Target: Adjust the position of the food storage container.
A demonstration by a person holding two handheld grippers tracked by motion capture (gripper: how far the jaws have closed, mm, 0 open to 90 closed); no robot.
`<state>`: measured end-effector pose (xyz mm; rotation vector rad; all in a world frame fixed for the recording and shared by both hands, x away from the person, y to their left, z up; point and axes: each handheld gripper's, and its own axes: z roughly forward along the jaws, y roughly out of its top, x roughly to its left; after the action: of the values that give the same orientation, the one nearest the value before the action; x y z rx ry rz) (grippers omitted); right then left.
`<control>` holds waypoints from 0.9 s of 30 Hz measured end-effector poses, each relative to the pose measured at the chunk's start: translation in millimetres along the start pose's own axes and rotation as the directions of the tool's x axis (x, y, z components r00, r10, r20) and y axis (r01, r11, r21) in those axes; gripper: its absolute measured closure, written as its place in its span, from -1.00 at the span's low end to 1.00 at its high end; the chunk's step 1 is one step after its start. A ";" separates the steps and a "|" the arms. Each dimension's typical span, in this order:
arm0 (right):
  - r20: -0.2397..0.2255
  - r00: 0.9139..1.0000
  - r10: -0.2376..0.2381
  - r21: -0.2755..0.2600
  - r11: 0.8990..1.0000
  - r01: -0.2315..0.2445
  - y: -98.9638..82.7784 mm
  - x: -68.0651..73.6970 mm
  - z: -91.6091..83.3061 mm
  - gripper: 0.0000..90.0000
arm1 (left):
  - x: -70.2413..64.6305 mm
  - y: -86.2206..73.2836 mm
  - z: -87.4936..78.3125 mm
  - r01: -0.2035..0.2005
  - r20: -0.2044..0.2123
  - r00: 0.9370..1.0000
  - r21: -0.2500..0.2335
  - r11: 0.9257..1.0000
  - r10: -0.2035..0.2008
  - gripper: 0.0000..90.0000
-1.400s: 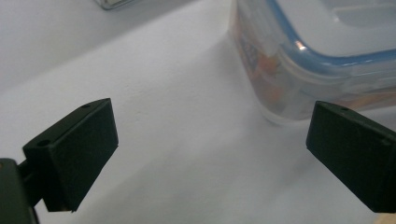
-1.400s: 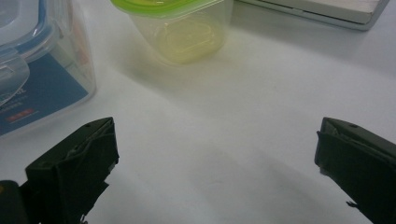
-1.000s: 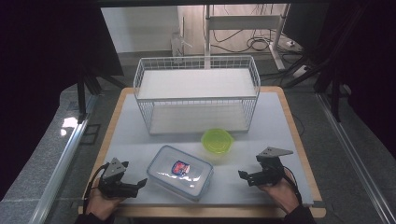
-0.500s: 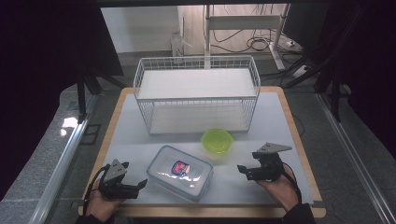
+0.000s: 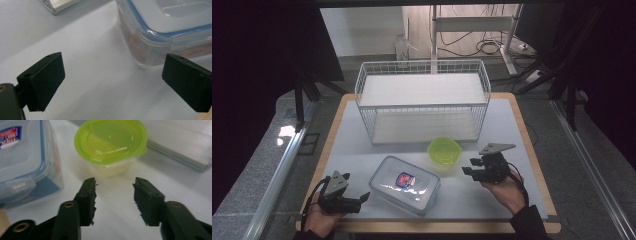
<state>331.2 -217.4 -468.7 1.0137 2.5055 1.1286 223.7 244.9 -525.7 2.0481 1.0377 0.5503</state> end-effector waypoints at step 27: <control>-0.071 0.989 -0.128 -0.018 0.992 0.127 74.6 25.3 62.9 1.00 | 1.7 -0.8 -1.0 0.002 0.005 1.000 -0.004 1.000 -0.002 -0.88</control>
<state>378.1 -129.1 -455.5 0.8096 2.5738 1.1618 223.7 247.1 -525.7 2.0436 1.0350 0.5454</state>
